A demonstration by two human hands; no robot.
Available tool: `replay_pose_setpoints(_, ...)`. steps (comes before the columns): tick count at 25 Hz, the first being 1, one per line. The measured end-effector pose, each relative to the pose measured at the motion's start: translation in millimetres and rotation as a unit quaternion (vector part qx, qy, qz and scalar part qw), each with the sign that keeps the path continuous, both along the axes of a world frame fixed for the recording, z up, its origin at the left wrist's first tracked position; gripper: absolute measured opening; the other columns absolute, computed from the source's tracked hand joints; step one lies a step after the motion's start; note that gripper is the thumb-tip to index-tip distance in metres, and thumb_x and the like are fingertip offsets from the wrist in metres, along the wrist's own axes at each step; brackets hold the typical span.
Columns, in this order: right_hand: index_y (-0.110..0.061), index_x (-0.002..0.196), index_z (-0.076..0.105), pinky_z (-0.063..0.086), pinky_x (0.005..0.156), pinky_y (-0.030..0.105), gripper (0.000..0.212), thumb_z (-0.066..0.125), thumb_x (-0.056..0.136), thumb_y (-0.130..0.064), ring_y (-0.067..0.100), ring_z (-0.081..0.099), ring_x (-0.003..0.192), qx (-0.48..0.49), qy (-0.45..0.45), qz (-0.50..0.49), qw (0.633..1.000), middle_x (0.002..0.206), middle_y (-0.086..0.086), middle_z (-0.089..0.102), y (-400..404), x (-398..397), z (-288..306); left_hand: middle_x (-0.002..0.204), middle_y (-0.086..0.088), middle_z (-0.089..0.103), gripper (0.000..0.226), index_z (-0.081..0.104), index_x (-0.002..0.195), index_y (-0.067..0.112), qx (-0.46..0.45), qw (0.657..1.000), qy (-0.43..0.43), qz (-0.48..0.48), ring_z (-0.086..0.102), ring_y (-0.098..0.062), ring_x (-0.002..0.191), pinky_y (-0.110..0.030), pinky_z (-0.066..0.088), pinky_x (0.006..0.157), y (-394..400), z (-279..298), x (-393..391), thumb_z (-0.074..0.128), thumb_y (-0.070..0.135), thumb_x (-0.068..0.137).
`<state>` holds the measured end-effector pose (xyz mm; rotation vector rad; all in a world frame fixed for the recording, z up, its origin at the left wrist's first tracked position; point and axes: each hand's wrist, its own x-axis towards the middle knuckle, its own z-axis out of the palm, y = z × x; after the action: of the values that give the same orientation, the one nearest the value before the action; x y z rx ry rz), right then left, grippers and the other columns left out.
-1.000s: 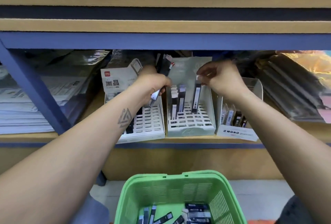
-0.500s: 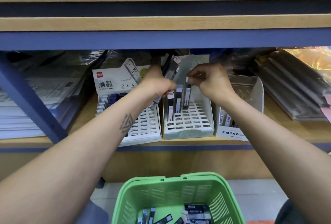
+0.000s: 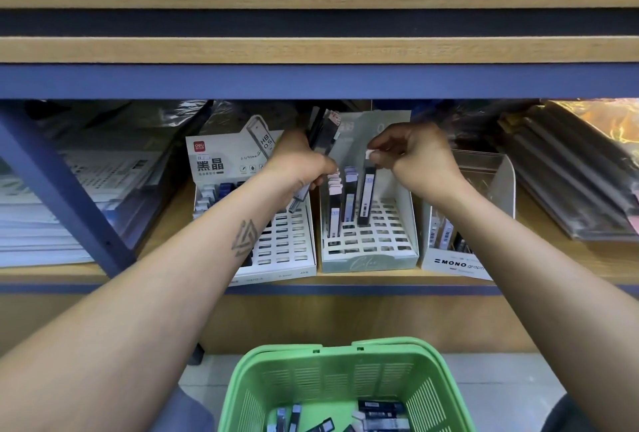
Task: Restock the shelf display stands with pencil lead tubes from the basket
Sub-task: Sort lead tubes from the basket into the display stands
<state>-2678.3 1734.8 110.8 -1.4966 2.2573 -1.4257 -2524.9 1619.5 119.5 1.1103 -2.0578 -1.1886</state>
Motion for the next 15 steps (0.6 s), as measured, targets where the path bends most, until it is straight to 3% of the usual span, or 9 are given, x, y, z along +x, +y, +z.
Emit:
replay_pose_setpoints(3, -0.017, 0.09, 0.075, 0.058, 0.076, 0.021, 0.011, 0.078, 0.086, -0.008, 0.012, 0.071, 0.078, -0.007, -0.035, 0.019, 0.999, 0.086, -0.003, 0.075, -1, 6, 0, 0.062, -0.01, 0.063, 0.025, 0.065, 0.098, 0.0, 0.007, 1.0, -0.014, -0.001, 0.056, -0.018, 0.048, -0.028, 0.048, 0.052, -2, 1, 3, 0.077, 0.003, 0.077)
replay_pose_setpoints(6, -0.021, 0.087, 0.074, 0.058, 0.078, 0.025, 0.014, 0.079, 0.085, -0.008, 0.01, 0.07, 0.076, -0.006, -0.032, 0.023, 0.999, 0.085, -0.004, 0.075, -1, 8, 0, 0.061, -0.008, 0.062, 0.02, 0.065, 0.092, 0.002, 0.009, 0.999, -0.034, -0.003, 0.056, -0.016, 0.047, -0.025, 0.048, 0.049, -3, 1, 6, 0.078, 0.005, 0.077)
replay_pose_setpoints(11, -0.027, 0.082, 0.071, 0.053, 0.074, 0.019, 0.02, 0.081, 0.084, -0.01, 0.006, 0.069, 0.077, 0.005, -0.017, 0.016, 1.0, 0.084, -0.007, 0.074, -1, 4, -1, 0.059, -0.007, 0.06, 0.02, 0.063, 0.092, 0.003, 0.009, 1.0, -0.016, -0.003, 0.052, -0.01, 0.039, -0.021, 0.046, 0.044, -2, 1, 5, 0.078, 0.002, 0.078)
replay_pose_setpoints(15, -0.021, 0.09, 0.074, 0.054, 0.078, 0.019, 0.014, 0.08, 0.085, -0.009, 0.006, 0.07, 0.083, -0.012, 0.001, -0.009, 1.0, 0.087, -0.006, 0.074, -1, -3, -1, 0.066, -0.009, 0.064, 0.027, 0.062, 0.098, 0.001, -0.002, 1.0, -0.002, -0.014, 0.051, -0.009, 0.037, -0.024, 0.047, 0.048, -1, 1, 2, 0.078, 0.003, 0.077)
